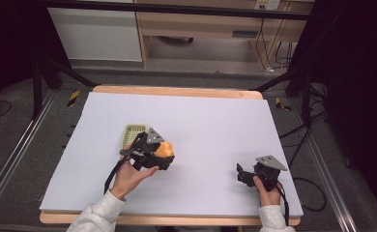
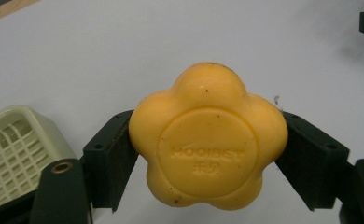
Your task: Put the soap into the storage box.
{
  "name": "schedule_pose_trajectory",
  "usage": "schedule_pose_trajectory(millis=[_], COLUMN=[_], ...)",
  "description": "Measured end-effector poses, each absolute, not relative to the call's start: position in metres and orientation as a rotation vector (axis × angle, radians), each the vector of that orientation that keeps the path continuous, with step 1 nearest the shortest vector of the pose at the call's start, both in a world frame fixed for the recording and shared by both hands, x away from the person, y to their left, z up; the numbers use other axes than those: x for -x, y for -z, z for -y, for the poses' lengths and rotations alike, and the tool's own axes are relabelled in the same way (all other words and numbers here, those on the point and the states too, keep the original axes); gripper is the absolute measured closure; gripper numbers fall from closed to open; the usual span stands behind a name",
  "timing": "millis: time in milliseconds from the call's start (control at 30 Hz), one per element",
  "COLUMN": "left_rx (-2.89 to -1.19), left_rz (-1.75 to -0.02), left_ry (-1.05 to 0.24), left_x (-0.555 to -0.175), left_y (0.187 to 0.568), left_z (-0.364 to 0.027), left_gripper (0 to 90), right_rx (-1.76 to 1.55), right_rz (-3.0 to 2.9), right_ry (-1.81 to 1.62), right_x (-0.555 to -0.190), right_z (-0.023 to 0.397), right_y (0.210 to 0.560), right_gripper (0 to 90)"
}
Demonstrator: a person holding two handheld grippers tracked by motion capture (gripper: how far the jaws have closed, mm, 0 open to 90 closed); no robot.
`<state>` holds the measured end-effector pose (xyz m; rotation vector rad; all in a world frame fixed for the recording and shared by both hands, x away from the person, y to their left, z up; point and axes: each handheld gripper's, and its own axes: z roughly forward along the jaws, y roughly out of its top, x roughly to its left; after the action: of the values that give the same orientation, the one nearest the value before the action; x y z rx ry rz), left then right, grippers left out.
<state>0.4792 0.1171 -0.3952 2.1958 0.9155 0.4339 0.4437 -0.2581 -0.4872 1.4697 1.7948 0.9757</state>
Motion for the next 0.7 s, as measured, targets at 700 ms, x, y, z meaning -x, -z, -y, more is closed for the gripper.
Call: schedule_pose_trajectory(millis=[700], left_rx=[-2.092], left_rz=[-1.041], left_ry=[-0.526], left_x=[-0.494], left_y=[0.384], left_z=[-0.153], left_gripper=[24.7], right_rx=[-1.463], right_rz=[-1.799], right_ry=[-0.973], right_x=[-0.444], right_z=[0.258], right_y=[0.487], right_gripper=[3.1])
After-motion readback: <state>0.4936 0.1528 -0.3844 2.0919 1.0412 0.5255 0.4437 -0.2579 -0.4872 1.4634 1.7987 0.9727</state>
